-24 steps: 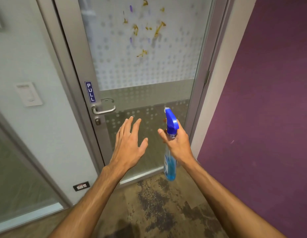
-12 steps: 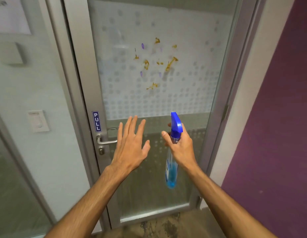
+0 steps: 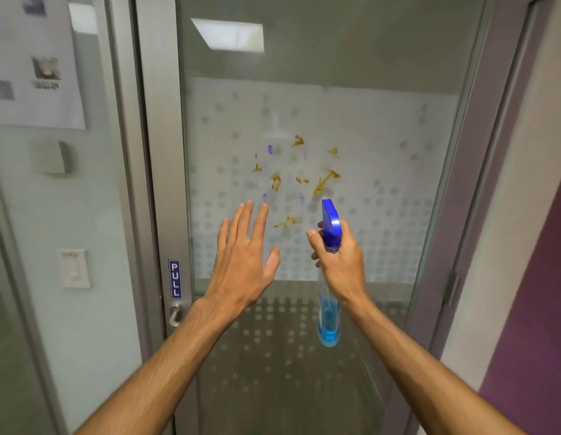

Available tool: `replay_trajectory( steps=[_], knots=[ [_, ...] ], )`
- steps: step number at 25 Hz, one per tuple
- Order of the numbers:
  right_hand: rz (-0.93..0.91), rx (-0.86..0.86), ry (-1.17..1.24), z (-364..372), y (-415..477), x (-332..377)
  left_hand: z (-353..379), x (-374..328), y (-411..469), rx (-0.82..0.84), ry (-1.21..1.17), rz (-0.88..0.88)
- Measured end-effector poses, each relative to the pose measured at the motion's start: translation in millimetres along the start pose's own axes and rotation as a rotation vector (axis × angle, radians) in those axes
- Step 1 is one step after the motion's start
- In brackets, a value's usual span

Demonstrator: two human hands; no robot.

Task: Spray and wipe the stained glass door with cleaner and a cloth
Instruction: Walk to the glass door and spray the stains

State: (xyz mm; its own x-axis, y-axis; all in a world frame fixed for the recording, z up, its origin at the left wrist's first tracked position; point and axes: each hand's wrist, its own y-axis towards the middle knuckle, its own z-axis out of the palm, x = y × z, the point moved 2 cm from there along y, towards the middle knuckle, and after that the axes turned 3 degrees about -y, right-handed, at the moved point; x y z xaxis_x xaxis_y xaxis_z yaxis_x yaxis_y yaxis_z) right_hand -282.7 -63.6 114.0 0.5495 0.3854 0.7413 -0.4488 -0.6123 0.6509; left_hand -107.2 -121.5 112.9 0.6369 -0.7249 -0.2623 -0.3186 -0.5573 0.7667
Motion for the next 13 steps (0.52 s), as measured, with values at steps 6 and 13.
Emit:
replay_trajectory(
  steps=[6,13],
  knots=[
    [-0.020,-0.069,0.020,8.1,75.5,14.2,6.5,11.0,67.0,-0.031,0.077,0.033],
    [-0.014,-0.105,-0.001,47.0,120.5,19.6,7.1,40.8,119.1,-0.109,0.187,0.054]
  ],
)
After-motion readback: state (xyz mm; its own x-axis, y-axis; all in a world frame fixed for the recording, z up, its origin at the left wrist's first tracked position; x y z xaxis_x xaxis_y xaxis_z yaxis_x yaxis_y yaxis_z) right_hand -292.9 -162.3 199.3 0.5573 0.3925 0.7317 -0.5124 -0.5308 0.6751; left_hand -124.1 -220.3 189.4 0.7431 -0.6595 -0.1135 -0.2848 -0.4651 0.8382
